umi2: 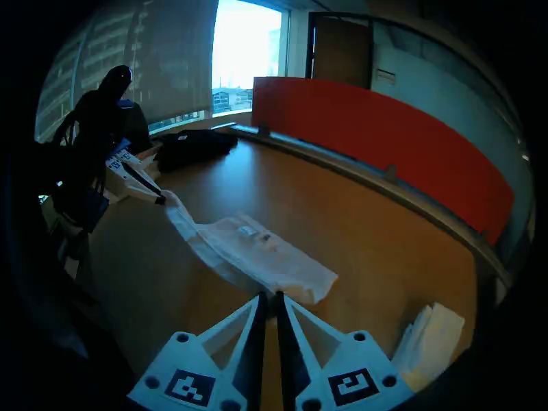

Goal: Fold towel

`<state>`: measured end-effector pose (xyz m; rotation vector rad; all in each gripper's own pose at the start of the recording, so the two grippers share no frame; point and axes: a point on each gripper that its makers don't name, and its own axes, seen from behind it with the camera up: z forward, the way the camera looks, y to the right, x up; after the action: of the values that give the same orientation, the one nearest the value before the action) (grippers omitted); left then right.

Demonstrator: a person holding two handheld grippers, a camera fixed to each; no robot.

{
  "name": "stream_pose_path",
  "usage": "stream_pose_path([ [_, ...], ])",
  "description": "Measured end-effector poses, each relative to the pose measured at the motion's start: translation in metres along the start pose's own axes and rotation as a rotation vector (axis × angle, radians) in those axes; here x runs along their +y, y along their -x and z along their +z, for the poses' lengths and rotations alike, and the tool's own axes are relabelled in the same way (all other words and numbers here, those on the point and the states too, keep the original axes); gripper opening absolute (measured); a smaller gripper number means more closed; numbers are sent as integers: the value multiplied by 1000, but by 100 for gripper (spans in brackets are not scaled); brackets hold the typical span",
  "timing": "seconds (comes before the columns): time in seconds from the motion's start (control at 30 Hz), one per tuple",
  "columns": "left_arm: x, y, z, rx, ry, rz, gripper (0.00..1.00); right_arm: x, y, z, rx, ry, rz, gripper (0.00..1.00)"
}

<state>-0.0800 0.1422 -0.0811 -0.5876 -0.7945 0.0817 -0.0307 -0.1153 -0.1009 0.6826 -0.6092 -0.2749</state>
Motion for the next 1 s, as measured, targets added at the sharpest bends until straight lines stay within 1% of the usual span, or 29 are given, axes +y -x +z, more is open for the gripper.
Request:
stream_pose_path([
  [0.4, 3, -8, -13, 11, 7, -5, 7, -5, -5, -12, 4, -1, -6, 10],
  [0.8, 16, 0, -17, 2, 14, -34, 7, 1, -2, -13, -4, 10, -11, 10],
  [1.0, 19, 3, -19, 2, 15, -48, 7, 2, -3, -13, -4, 10, -14, 10],
])
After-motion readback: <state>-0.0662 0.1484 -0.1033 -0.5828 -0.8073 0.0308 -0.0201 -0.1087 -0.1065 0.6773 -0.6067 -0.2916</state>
